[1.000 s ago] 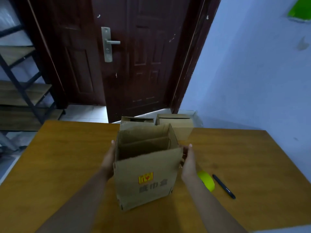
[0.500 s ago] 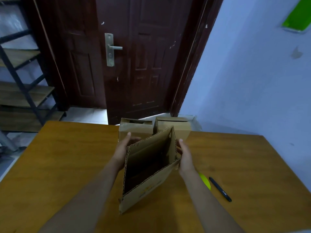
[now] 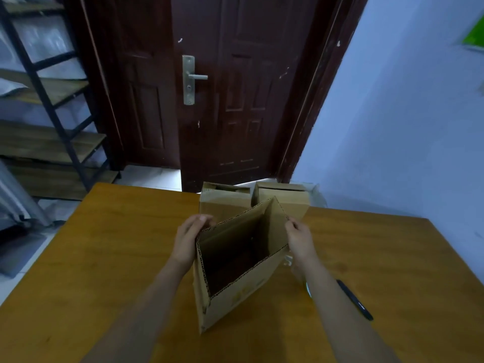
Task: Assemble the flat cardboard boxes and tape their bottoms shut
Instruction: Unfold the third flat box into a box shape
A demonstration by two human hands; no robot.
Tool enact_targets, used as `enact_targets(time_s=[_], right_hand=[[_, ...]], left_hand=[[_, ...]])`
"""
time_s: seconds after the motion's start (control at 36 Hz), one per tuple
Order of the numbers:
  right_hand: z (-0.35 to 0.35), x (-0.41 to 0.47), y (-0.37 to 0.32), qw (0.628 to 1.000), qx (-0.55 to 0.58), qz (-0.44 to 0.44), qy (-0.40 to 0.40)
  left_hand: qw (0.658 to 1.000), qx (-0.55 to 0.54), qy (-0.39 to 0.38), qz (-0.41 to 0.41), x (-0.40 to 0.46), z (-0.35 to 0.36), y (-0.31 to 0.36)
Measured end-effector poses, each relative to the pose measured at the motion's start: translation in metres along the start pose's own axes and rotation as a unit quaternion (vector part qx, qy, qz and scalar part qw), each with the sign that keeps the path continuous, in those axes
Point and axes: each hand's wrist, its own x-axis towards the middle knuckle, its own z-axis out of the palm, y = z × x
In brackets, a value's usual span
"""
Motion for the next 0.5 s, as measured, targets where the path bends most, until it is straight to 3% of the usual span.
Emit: enact_targets(time_s=[0.17, 0.22, 0.33, 0.5], right_hand=[[0.000, 0.003, 0.009, 0.996, -0.064, -0.033, 0.059], [-0.001, 0.002, 0.011, 0.994, -0.076, -0.046, 0.066], [-0.005, -0.006, 0.012, 0.986, -0.126, -0.081, 0.074], [-0.014, -0.022, 0.008, 0.974, -0.202, -0.091, 0.040]], left_hand=[[0.983, 0.161, -0.075, 0.055, -0.009, -0.013, 0.003], [0.968, 0.238, -0.032, 0.077, -0.007, -0.015, 0.004], [0.901, 0.419, 0.086, 0.068, 0.006, -0.010, 0.019], [0.915, 0.390, 0.103, -0.014, 0.016, 0.005, 0.024]])
